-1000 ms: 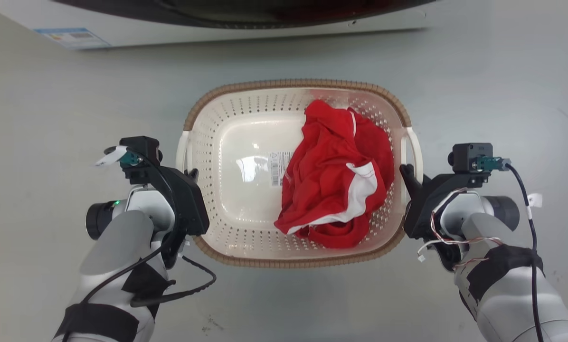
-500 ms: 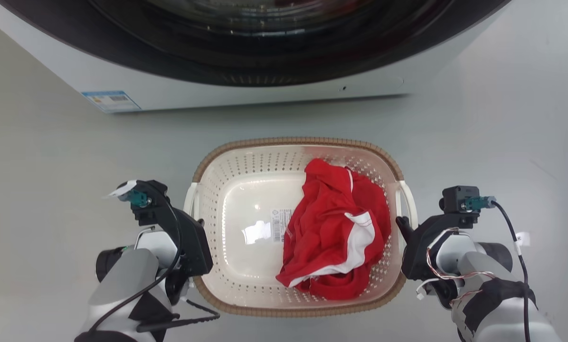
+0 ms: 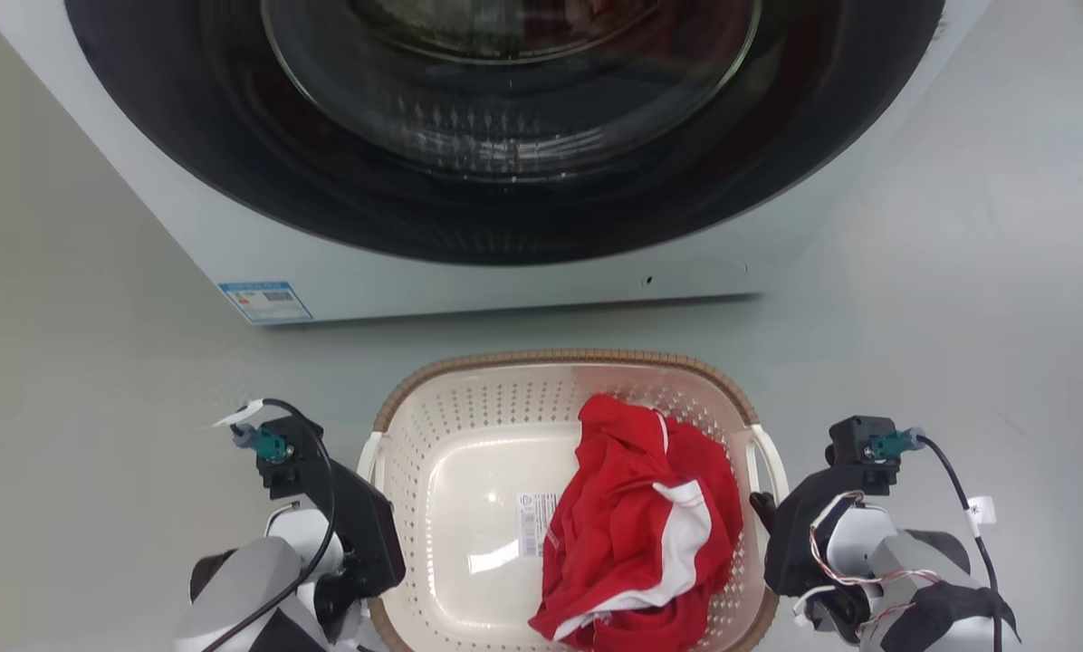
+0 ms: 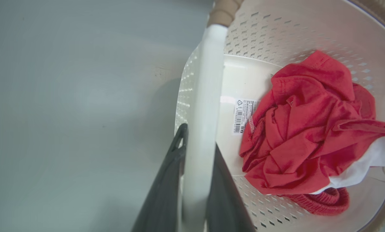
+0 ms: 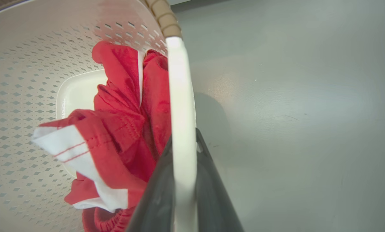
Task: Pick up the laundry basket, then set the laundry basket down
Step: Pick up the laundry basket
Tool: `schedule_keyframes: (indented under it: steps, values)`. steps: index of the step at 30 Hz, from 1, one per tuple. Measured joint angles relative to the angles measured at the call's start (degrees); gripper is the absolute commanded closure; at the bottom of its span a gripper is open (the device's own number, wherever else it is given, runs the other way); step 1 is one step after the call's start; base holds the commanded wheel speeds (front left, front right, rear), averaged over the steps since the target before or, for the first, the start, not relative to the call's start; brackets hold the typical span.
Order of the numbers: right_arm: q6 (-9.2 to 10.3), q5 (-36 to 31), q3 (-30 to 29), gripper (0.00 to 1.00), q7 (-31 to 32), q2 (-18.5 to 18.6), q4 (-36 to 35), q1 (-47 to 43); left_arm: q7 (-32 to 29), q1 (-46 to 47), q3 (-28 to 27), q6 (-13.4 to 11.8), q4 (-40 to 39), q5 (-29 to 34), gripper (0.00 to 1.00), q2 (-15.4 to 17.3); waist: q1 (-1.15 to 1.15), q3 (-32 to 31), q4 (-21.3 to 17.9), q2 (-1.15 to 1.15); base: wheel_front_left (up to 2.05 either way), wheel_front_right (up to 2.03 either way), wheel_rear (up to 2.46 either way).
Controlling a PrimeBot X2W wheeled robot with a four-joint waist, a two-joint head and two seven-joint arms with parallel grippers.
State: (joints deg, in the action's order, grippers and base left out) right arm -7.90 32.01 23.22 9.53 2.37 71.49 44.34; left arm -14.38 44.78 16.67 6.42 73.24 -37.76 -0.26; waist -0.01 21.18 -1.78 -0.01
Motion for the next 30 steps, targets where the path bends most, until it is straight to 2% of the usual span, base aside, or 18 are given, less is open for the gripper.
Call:
schedule_keyframes:
  steps: [30]
  values:
    - [0.01,5.7,2.9,1.0,11.2,0.2,0.2,-9.5,-8.7,-10.2,3.1,-0.7,0.7,-7.2,1.0,0.1,0.0,-19.0,0.5,0.0,0.0,0.0,0.0]
